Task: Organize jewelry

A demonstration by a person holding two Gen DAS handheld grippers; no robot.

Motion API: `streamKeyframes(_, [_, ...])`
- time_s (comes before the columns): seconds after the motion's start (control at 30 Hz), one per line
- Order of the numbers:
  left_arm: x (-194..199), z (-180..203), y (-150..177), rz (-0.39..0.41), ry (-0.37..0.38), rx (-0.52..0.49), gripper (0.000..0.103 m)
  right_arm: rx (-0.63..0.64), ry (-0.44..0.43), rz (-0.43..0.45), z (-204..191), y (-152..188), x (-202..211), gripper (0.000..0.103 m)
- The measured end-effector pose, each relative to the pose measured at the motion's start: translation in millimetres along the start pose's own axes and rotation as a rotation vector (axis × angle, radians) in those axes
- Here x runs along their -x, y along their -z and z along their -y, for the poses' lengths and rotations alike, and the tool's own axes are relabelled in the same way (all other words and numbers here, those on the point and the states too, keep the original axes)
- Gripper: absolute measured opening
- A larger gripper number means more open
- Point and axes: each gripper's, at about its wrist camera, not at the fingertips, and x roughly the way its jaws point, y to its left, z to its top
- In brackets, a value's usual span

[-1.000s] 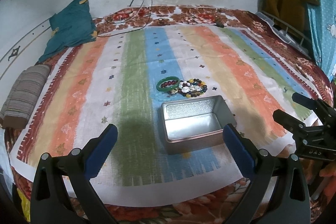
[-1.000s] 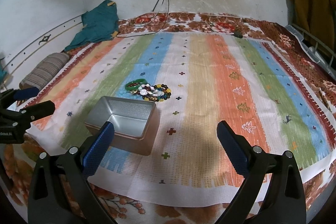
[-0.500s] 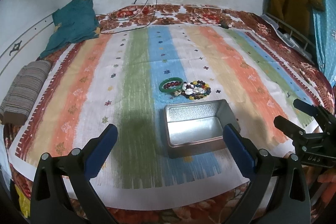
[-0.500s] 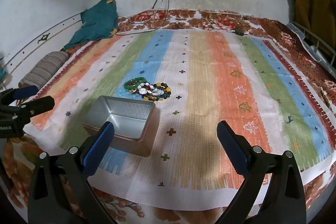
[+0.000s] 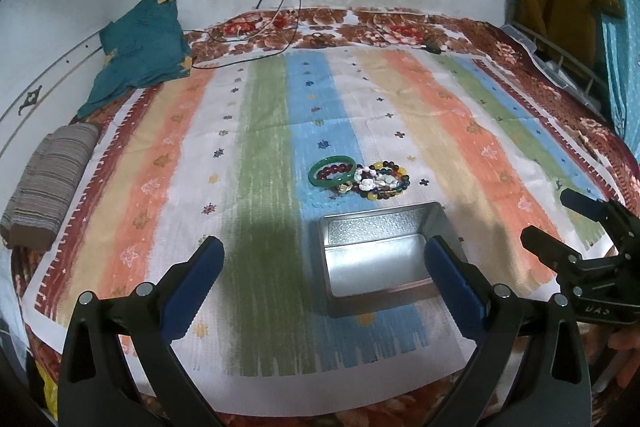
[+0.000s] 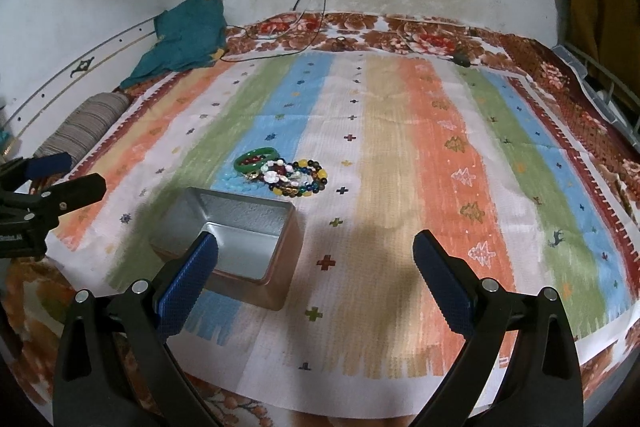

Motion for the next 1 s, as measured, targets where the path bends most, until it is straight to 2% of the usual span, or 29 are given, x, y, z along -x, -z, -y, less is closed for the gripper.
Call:
streamKeyframes(0.67, [-40.1, -12.5, -48.4, -0.035, -0.058, 0.021, 0.098, 0.04, -0.013, -0.021, -4.8, -31.1, -24.1, 0.099])
streamKeyframes(1.0, [-57.6, -12.2, -61.4, -0.063, -0.071, 0.02, 0.098, 0.031, -0.022, -0.054, -1.6, -40.7, -38.1, 0.099])
